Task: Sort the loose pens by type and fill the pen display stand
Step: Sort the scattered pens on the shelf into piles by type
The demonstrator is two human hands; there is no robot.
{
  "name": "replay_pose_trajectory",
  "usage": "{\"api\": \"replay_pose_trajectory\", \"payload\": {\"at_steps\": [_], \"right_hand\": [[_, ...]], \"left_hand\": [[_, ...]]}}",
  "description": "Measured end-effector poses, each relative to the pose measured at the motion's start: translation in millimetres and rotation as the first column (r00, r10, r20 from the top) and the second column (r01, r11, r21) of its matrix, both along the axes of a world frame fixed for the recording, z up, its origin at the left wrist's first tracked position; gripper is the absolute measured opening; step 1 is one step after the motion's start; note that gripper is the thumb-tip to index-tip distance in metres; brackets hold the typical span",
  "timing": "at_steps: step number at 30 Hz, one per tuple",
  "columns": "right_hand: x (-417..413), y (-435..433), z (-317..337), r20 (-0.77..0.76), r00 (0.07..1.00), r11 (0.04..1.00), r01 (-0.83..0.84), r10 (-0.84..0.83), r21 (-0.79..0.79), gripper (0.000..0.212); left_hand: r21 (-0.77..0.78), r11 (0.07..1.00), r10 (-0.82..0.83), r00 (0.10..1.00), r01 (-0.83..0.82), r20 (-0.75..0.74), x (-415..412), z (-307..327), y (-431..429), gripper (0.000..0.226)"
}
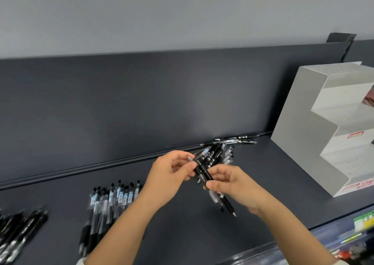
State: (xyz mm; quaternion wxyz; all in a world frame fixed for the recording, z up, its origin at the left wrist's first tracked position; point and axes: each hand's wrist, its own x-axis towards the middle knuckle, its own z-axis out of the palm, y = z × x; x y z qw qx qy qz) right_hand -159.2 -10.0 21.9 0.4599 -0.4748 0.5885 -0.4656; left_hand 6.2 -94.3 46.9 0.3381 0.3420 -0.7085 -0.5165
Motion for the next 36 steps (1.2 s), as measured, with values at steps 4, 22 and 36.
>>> {"api": "replay_pose_trajectory", "payload": {"at_steps": [4,22,36], "right_hand": [[16.7,-7.0,-6.7,0.113,0.979,0.985,0.172,-0.168,-0.032,0.014],[62.3,-47.3,-34.0,0.188,0.878,0.895,0.447,-0.441,0.013,0.007],[82.1,-61.5,-16.8,0.314,0.859,0.909,0.414,-0.404,0.035,0.003]], "left_hand": [[0.033,0.996,0.09,0.994,-0.089,-0.056,24.0,-1.8,-2.2,0.007],[-0.826,0.557,0.472,0.851,-0.085,0.23,156.3,-66.5,10.2,0.013],[-0.726,0.673,0.286,0.855,0.141,0.432,156.7,-70.7,19.1,0.031]]}}
